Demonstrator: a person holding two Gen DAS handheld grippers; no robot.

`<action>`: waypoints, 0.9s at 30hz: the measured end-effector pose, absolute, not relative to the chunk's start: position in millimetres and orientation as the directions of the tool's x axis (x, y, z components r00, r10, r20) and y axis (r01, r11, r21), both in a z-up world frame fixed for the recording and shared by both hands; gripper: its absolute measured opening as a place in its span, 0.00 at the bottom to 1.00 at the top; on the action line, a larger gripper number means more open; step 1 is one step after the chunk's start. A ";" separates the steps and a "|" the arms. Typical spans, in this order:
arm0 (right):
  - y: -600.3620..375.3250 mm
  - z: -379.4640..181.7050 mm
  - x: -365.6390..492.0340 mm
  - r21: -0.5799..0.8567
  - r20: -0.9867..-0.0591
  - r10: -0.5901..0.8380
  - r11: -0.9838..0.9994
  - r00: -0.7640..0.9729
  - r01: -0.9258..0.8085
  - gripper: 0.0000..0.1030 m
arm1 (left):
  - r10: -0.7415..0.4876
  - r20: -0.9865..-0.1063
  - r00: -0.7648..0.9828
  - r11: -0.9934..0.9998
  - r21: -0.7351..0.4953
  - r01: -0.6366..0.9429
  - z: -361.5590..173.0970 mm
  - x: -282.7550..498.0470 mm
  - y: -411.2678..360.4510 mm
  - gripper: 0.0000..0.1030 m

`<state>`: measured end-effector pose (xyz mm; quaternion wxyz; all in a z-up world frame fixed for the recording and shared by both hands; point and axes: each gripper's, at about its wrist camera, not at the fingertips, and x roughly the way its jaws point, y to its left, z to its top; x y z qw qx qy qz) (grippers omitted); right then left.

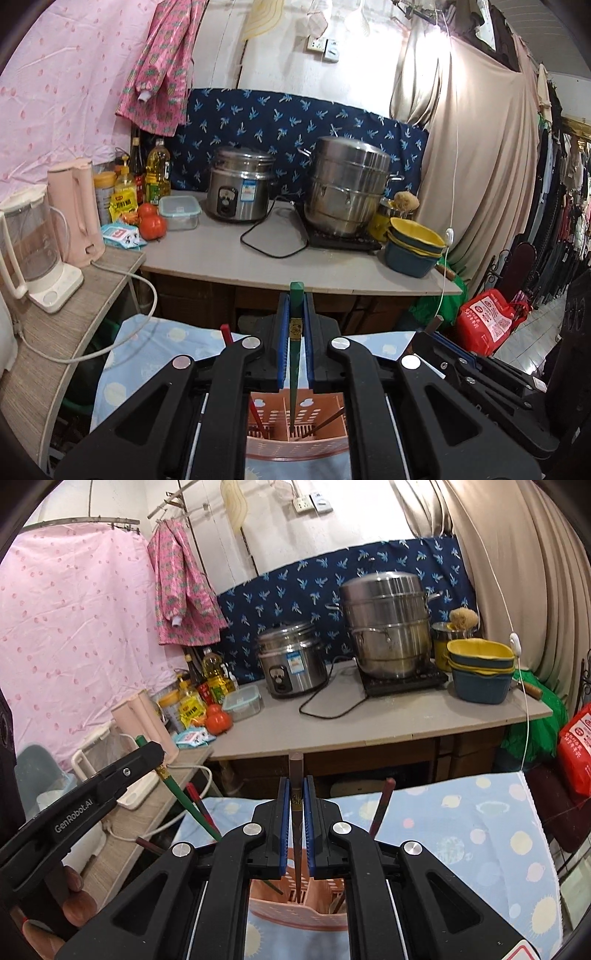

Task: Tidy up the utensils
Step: 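Lower the chopsticks into the basket and open both grippers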

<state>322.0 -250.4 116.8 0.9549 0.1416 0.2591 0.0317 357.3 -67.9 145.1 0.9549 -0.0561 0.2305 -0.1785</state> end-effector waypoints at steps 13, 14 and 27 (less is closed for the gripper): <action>-258.0 110.0 307.0 0.236 -0.480 0.055 0.969 0.876 0.068 0.42 | -0.310 -0.432 0.847 0.947 -0.221 0.234 132.0 347.2 -43.8 0.46; -258.2 112.1 301.8 0.233 -0.475 0.052 0.970 0.878 0.068 0.42 | -0.306 -0.435 0.847 0.948 -0.222 0.229 132.4 345.9 -40.9 0.46; -248.9 112.3 219.8 0.209 -0.496 0.065 0.977 0.866 0.046 0.42 | -0.272 -0.470 0.840 0.959 -0.208 0.194 122.2 273.8 -6.7 0.46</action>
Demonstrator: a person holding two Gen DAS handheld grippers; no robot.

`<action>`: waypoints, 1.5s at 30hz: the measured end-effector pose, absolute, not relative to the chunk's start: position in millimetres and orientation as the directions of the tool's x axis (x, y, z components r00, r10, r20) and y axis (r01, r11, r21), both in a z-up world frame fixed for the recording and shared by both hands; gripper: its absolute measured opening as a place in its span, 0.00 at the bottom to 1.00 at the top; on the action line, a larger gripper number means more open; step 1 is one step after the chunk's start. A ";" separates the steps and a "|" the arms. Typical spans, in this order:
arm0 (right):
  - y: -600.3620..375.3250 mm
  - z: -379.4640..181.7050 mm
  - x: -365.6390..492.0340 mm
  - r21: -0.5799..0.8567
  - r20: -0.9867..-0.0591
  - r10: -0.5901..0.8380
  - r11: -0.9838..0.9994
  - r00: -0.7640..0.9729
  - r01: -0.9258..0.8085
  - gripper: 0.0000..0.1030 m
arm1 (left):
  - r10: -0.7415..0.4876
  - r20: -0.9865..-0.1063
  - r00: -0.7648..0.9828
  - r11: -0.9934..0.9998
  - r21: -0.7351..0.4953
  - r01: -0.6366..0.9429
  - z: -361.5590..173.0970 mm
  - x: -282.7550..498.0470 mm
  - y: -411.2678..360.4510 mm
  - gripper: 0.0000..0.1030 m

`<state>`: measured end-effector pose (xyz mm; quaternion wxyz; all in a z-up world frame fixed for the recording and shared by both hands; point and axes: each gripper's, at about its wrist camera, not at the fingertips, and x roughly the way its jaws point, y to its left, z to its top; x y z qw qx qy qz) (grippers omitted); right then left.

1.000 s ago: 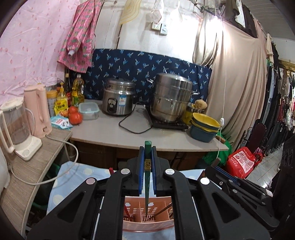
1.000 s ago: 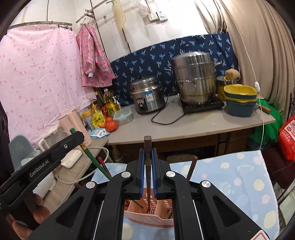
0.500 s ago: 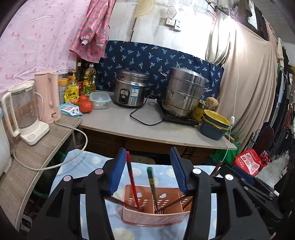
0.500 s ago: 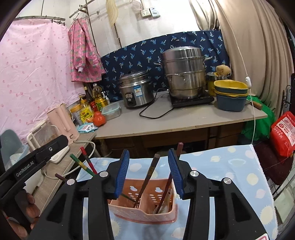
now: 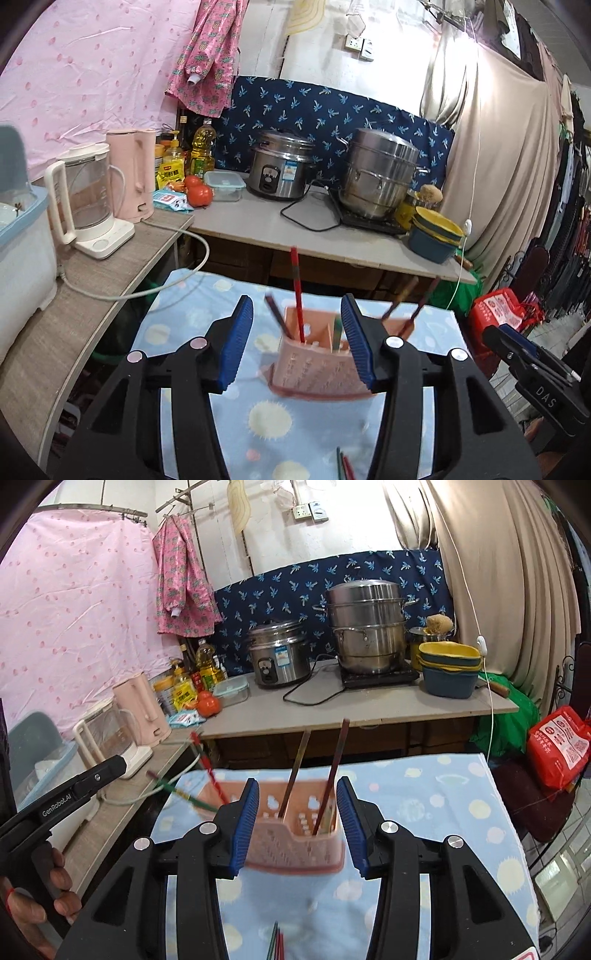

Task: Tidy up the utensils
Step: 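Lower the chopsticks into the basket and open both grippers, then move both open grippers back down to the red and green chopsticks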

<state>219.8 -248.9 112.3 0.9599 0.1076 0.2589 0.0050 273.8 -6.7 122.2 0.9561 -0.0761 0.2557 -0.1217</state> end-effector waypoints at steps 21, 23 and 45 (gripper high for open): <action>-218.4 -15.7 63.6 0.088 -0.740 0.041 0.995 0.672 0.036 0.42 | -0.285 -0.730 0.621 0.957 -0.175 0.233 -25.5 130.3 -10.1 0.46; -214.6 -29.7 51.5 0.091 -0.762 0.051 0.995 0.646 0.029 0.42 | -0.289 -0.753 0.591 0.954 -0.177 0.240 -39.0 119.3 -11.9 0.46; -189.0 -84.1 23.7 0.103 -0.838 0.097 0.995 0.537 -0.018 0.23 | -0.333 -0.816 0.472 0.925 -0.187 0.330 -83.0 72.2 -49.2 0.46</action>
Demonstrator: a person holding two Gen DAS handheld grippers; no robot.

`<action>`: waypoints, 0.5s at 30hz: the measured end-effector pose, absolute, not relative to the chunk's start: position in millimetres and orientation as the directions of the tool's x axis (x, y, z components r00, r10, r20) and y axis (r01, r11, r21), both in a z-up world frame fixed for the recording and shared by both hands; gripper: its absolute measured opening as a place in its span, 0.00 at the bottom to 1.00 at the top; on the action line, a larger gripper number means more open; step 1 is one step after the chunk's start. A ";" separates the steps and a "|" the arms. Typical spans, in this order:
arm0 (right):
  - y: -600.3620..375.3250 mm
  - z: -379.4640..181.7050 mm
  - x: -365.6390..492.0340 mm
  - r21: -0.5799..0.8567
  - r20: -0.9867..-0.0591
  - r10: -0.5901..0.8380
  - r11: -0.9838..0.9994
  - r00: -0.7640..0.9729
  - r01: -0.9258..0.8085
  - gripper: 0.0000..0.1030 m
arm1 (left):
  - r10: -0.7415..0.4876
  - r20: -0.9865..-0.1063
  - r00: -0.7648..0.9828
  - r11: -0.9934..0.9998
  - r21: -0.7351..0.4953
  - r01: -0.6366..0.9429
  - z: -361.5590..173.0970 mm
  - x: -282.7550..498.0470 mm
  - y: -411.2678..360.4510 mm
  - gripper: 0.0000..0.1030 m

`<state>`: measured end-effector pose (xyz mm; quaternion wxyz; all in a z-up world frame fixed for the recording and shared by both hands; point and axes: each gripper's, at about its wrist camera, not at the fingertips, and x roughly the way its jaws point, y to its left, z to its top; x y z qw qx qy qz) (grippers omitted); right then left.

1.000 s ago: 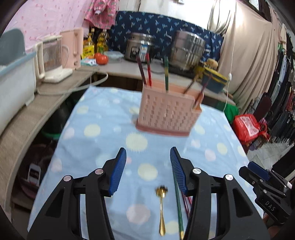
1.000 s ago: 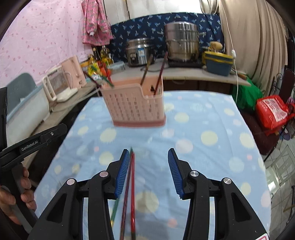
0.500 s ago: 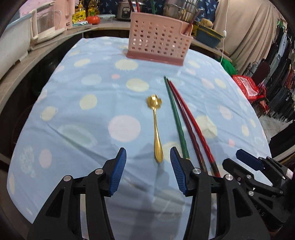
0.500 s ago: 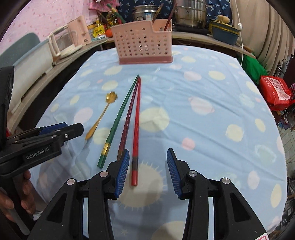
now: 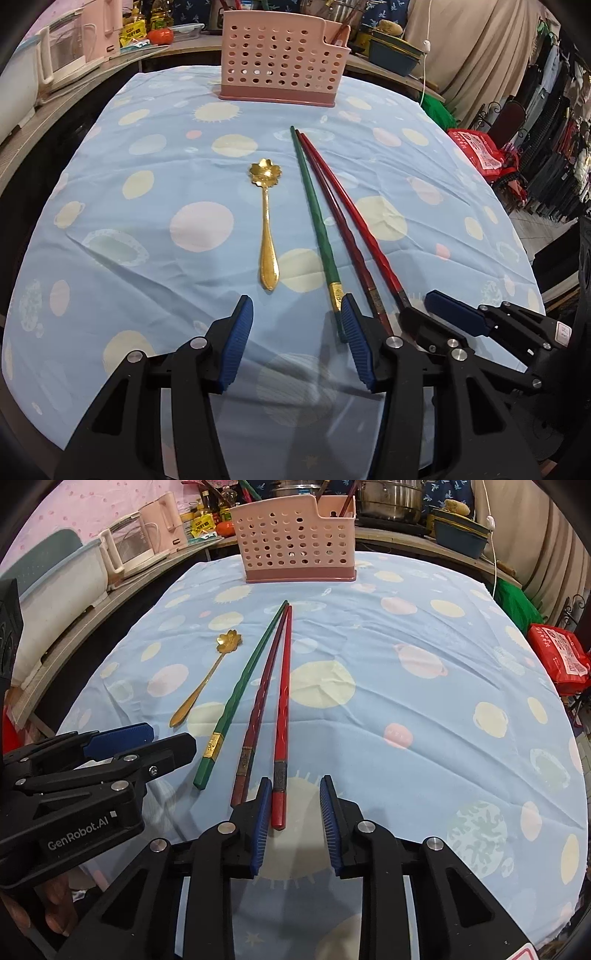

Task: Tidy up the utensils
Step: 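Move both open grippers back down to the red and green chopsticks, then grasp the red chopstick with the right gripper while the left grasps the green chopstick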

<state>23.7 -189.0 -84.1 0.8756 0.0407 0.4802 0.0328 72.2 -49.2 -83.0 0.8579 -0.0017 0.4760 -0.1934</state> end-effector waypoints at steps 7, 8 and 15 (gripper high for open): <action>-189.7 -85.4 23.5 0.098 -0.838 0.092 0.995 0.538 -0.018 0.20 | -0.347 -0.819 0.456 0.917 -0.195 0.347 -88.3 71.4 -57.7 0.46; -190.2 -85.7 23.5 0.097 -0.838 0.091 0.995 0.538 -0.017 0.18 | -0.349 -0.819 0.454 0.916 -0.198 0.348 -88.8 71.7 -58.2 0.45; -196.8 -86.1 21.6 0.106 -0.835 0.087 0.994 0.543 0.002 0.07 | -0.336 -0.822 0.459 0.916 -0.173 0.362 -92.0 71.2 -66.4 0.39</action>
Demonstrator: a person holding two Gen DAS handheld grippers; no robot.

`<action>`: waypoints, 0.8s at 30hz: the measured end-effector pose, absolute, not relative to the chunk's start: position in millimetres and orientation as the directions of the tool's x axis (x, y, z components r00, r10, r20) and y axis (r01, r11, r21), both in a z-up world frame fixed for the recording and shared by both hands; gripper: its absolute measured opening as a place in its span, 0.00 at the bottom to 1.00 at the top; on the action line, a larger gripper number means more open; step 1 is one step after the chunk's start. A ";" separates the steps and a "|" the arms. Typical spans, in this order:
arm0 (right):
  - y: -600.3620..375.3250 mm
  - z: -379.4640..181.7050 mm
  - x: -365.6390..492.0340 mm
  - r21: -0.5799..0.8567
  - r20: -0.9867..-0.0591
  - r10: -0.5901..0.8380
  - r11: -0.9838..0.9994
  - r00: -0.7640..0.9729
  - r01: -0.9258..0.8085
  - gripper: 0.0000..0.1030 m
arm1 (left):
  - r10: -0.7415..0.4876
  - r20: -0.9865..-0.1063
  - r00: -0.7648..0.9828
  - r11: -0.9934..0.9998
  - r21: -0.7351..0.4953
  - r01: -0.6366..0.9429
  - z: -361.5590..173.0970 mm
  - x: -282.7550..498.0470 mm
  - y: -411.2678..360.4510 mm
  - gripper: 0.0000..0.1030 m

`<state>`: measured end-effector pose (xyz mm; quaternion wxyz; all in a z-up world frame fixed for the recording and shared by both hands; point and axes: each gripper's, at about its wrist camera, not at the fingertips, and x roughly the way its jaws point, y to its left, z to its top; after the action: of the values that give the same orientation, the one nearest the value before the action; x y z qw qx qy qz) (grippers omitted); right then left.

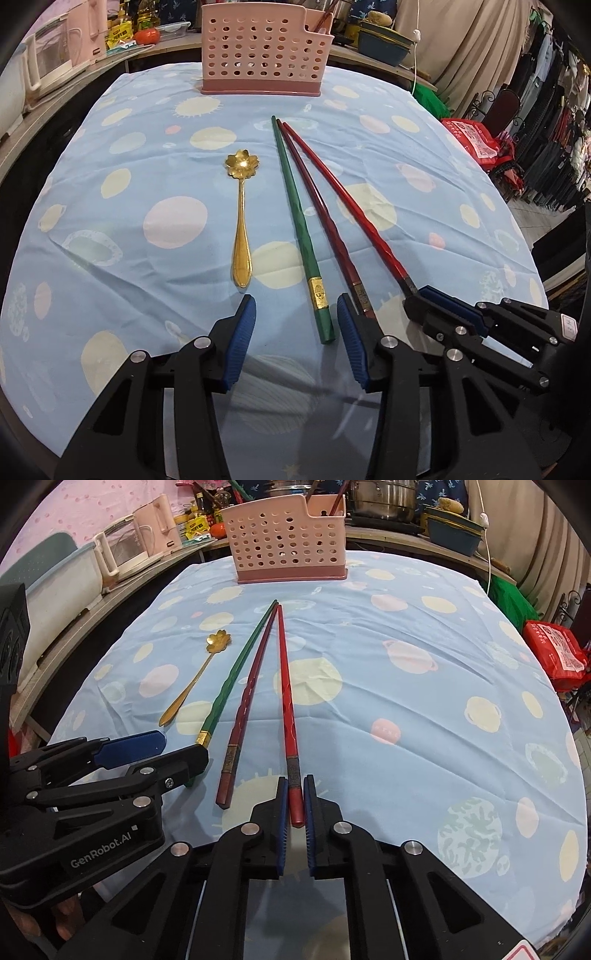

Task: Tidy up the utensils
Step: 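Grasp the red chopstick with the right gripper while the left grasps the green chopstick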

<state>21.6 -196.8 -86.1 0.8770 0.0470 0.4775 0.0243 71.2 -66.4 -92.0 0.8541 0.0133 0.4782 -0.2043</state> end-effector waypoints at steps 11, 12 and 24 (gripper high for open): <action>-196.7 -86.3 20.4 0.110 -0.835 0.090 0.994 0.542 0.004 0.08 | -0.348 -0.822 0.450 0.900 -0.159 0.406 -93.9 67.6 -75.4 0.09; -196.8 -86.3 20.4 0.110 -0.835 0.091 0.994 0.542 0.004 0.08 | -0.351 -0.822 0.449 0.899 -0.161 0.406 -93.7 67.3 -75.1 0.09; -204.5 -71.4 9.6 0.138 -0.818 0.106 0.990 0.566 0.014 0.07 | -0.381 -0.794 0.474 0.903 -0.211 0.374 -69.4 64.9 -53.5 0.08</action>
<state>9.6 -204.5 -71.4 0.8825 0.0645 0.4651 0.0262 64.9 -53.5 -69.4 0.8584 -0.0039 0.4634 -0.2201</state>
